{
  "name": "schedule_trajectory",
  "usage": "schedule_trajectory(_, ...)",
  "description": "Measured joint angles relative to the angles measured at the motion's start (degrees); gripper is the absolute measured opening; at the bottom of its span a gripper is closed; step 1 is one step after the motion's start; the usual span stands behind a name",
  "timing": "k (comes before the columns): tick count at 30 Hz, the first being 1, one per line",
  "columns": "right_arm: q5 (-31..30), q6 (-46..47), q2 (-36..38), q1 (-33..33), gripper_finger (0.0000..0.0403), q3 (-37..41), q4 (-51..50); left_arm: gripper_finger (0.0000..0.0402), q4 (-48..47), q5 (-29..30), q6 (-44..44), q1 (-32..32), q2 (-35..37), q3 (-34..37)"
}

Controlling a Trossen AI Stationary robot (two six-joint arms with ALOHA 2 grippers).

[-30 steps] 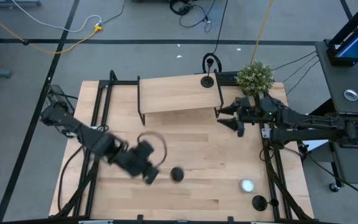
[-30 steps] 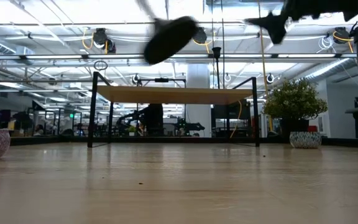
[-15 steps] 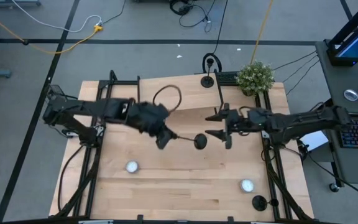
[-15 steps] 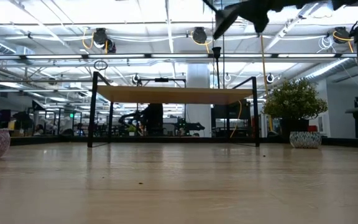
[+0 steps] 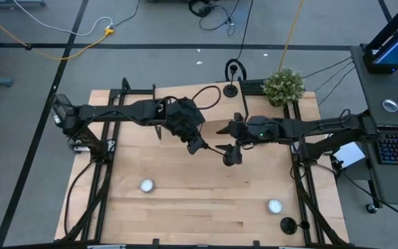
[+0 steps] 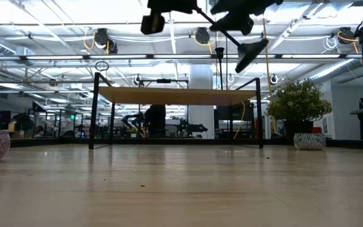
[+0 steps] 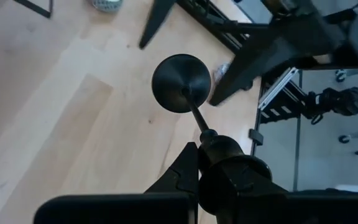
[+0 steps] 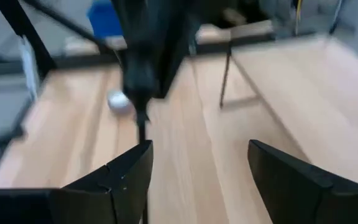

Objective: Pick & Place candle stick holders
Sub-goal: Put the left black candle holder on the shelf aligned with the other black candle holder

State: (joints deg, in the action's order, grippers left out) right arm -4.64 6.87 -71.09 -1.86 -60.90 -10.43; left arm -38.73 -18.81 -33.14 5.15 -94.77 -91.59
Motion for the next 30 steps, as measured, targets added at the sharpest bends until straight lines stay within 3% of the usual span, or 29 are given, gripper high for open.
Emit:
schedule_trajectory(20,4.6,6.2,-3.8,-0.5,0.0251,-1.3,-4.4,0.0014,4.3,-0.7,2.0,0.3,-3.6,0.0)
schedule_trajectory(30,4.6,6.2,-3.9,-0.4,0.0164,-1.3,-4.7,0.0014,8.0,-0.8,1.1,-0.1,-4.1,0.0)
